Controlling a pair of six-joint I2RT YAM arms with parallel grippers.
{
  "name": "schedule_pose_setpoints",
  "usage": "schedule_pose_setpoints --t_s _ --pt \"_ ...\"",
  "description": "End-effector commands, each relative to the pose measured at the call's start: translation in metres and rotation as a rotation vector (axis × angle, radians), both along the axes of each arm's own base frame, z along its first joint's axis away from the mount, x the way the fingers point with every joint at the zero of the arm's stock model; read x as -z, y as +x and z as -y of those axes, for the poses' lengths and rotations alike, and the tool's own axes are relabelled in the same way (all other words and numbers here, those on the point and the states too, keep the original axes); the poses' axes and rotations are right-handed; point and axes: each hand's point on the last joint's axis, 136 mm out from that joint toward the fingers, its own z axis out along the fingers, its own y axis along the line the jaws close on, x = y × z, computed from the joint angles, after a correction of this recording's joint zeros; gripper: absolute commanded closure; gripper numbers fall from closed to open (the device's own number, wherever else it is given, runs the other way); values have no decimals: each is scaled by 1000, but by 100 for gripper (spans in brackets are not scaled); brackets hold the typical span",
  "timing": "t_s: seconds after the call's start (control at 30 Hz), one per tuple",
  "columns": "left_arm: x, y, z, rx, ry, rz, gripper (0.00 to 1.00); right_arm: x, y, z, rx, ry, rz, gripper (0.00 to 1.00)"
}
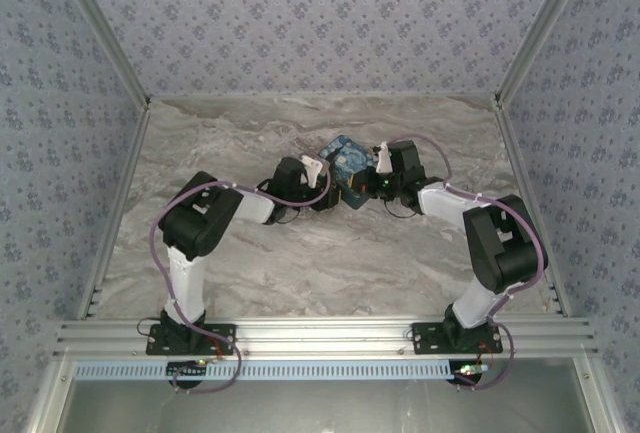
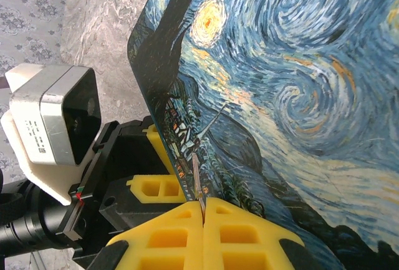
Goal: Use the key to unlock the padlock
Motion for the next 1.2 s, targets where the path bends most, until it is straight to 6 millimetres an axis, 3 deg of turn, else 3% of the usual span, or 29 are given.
schedule_pose_setpoints --t_s 0.0,0.3,0.57,0.8,0.93,1.17 --pt "28 -18 7 35 53 -85 61 23 -11 6 15 -58 -82 100" --pt "21 -15 11 33 36 -81 69 20 -10 5 13 -52 -71 100" --pt "2 -11 15 10 -27 -76 74 9 -8 5 -2 -59 -10 100" --pt "-19 -13 14 -22 -83 -111 75 -32 -6 11 -11 -78 151 100" --pt "-31 -17 15 -48 -109 -199 75 -48 -22 21 -42 -152 248 100" --pt "-51 -27 19 -57 -154 -310 77 -34 -68 35 -104 -285 327 100"
